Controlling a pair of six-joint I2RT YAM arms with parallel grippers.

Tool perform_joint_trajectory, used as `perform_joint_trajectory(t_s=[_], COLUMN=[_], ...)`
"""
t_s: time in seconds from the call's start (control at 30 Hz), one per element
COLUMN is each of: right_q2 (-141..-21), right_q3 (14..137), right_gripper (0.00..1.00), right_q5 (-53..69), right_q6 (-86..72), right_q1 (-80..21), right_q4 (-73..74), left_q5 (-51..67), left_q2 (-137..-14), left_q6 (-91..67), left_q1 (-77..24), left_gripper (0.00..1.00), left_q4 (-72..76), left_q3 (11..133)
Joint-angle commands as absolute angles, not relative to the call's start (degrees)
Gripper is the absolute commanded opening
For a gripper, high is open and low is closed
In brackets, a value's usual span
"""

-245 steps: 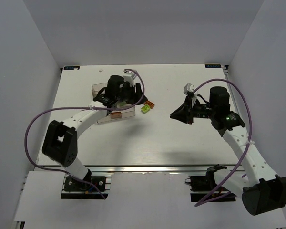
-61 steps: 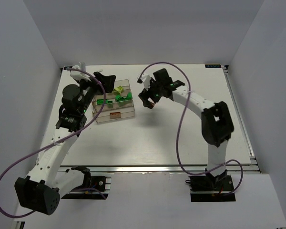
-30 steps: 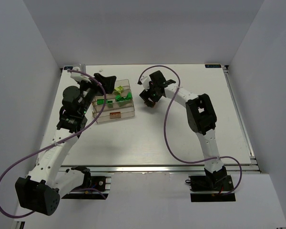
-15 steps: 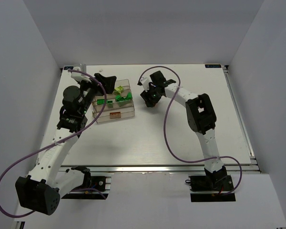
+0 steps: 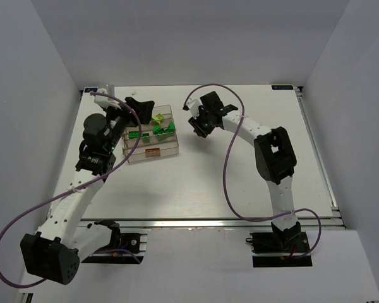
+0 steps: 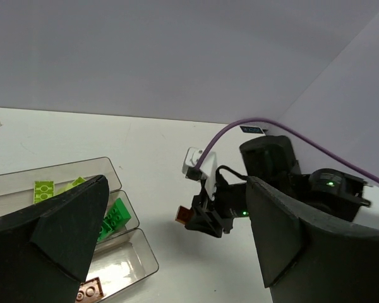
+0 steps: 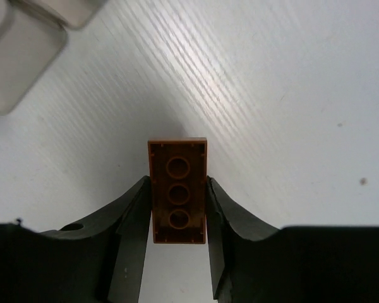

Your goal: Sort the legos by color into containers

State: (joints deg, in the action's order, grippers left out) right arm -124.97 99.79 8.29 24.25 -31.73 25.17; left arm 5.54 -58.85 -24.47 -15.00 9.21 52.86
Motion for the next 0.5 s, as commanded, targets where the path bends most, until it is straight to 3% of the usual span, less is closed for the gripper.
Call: perform_joint_trajectory(t_s=[0.0, 0.23, 0.47], right_q2=[-118.9, -119.2, -126.0], right_q3=[99.8, 105.2, 113.8], right_gripper=[0.07, 0.02, 0.16], right_q5=[7.4, 20.5, 28.6], right_q6=[26.3, 27.5, 26.1], right_q1=[-33.9, -35.5, -38.0], right_q4=[20.3, 23.5, 27.6], left_q5=[5.7, 5.0, 5.0], left_q2=[-57.8, -56.8, -55.8], left_q6=[-23.8, -23.6, -23.6], left_q1=[-14.7, -14.7, -14.7], left_gripper=[0.98, 0.98, 0.98], left_q4=[10.5, 10.9, 11.7], left_q3=[52.0, 51.5, 51.1])
